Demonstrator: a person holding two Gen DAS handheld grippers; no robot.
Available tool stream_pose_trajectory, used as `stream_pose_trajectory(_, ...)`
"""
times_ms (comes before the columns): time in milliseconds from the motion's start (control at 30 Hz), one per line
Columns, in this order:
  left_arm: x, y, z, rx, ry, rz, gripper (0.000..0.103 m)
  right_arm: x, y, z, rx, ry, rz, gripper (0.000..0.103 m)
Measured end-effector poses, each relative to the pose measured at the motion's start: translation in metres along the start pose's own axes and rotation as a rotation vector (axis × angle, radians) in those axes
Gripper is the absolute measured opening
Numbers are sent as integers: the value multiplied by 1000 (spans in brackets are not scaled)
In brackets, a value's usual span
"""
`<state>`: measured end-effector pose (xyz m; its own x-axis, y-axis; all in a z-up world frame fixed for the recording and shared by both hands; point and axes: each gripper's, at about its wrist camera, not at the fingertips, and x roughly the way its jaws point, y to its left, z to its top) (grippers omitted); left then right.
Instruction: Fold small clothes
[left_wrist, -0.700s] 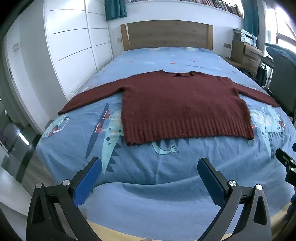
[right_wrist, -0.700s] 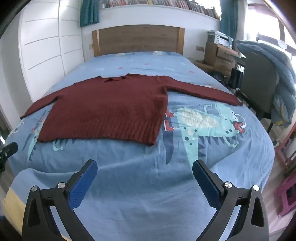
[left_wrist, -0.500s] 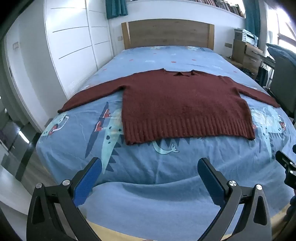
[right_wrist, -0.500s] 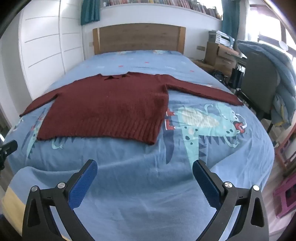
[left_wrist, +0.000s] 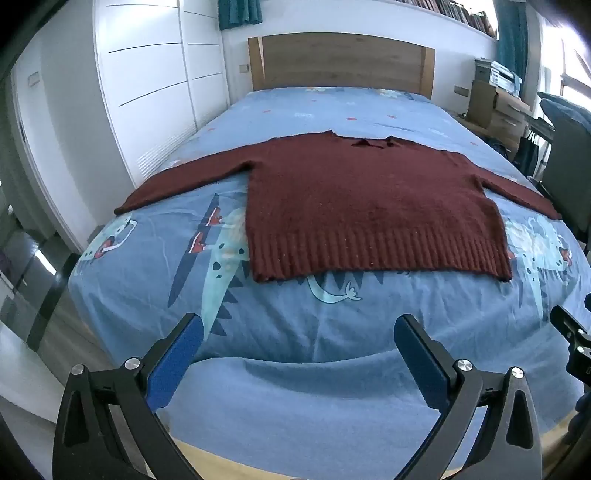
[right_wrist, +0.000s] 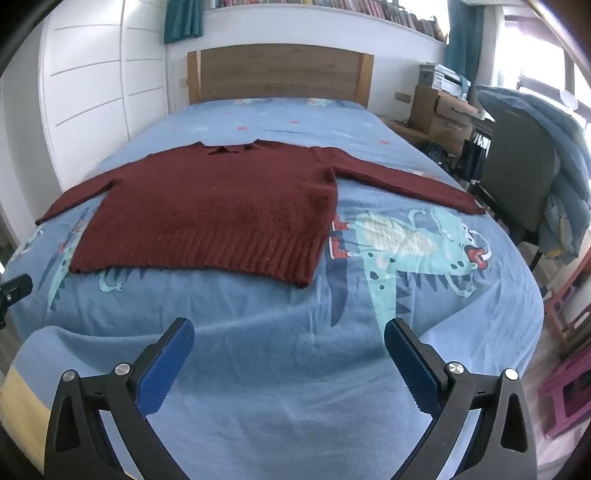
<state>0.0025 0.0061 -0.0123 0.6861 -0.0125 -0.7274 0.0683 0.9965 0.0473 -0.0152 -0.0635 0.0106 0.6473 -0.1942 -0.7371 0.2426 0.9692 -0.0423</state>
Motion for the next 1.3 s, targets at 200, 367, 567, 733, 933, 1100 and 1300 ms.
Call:
stream_pose_trajectory(200, 0, 3, 0, -11, -12, -6, 102, 0, 1, 0, -4, -1, -5, 103)
stream_pose_trajectory(367, -1, 3, 0, -7, -31, -8, 102, -2, -2, 0, 2, -6, -10, 103)
stream_pose_trajectory(567, 0, 6, 1, -17, -27, -25, 102, -1, -1, 2, 2, -6, -11, 103)
stream_pose_trajectory(733, 1, 8, 2, -20, -20, -33, 102, 0, -2, 4, 6, -4, -13, 103)
stream_pose_trajectory(933, 3, 9, 4, -16, -7, -43, 102, 3, -3, 7, 14, 4, -20, 103)
stream_pose_trajectory(1100, 5, 11, 4, 22, -13, -45, 102, 5, -7, 8, 21, 11, -23, 103)
stream_pose_trajectory(1300, 9, 16, 5, 19, -1, -60, 102, 10, -10, 8, 32, 25, -26, 103)
